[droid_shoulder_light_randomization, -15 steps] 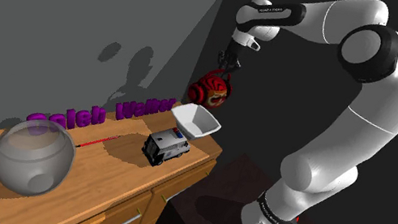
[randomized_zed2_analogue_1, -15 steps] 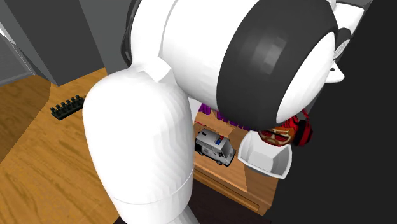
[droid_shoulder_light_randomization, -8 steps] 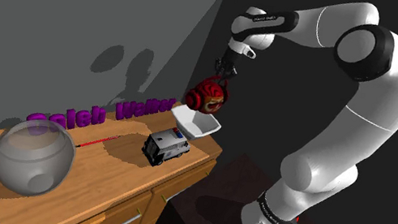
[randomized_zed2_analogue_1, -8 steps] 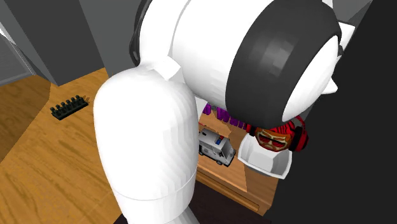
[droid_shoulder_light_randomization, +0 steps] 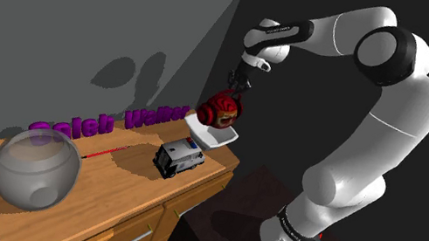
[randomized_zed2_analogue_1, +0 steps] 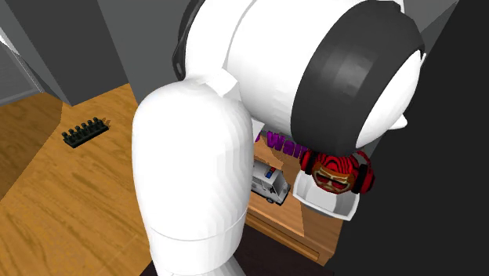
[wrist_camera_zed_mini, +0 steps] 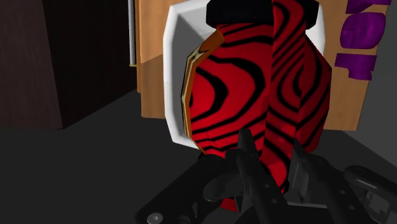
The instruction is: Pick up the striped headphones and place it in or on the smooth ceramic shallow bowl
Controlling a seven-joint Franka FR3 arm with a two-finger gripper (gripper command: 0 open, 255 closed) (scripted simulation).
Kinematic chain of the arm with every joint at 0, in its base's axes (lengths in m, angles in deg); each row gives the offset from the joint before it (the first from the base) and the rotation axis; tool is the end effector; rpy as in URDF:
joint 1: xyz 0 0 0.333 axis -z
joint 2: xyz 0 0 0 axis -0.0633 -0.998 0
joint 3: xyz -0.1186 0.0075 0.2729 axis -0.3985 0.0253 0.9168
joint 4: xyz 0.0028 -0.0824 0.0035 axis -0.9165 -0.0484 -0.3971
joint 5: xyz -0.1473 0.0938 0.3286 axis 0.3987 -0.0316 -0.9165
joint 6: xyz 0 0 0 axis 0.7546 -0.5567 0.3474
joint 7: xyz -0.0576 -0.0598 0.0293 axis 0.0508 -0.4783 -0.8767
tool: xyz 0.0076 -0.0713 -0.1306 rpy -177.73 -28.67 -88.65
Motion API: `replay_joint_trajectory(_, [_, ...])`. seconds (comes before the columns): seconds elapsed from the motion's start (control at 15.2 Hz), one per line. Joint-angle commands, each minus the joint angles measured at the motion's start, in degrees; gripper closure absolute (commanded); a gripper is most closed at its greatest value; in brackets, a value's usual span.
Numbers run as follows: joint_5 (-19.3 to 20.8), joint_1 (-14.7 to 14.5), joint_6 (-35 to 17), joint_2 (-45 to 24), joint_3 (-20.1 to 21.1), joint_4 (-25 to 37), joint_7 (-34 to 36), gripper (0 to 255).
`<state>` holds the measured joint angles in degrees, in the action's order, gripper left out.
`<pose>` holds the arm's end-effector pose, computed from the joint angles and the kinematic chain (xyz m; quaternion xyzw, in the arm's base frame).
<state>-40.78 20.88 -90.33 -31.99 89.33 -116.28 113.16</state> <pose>0.5279 -0.1773 0.3285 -0.6911 0.7218 0.0244 0.0294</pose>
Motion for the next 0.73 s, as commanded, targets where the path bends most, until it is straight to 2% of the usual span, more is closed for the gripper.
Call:
replay_joint_trajectory(0.0, [0.01, -0.02, -1.67, -0.66, 0.00, -0.72, -0.03, 255])
replay_joint_trajectory(0.33, [0.06, -0.08, -5.19, -2.66, 0.00, -2.25, -0.18, 255])
replay_joint_trajectory(0.66, [0.06, -0.08, -5.19, -2.66, 0.00, -2.25, -0.18, 255])
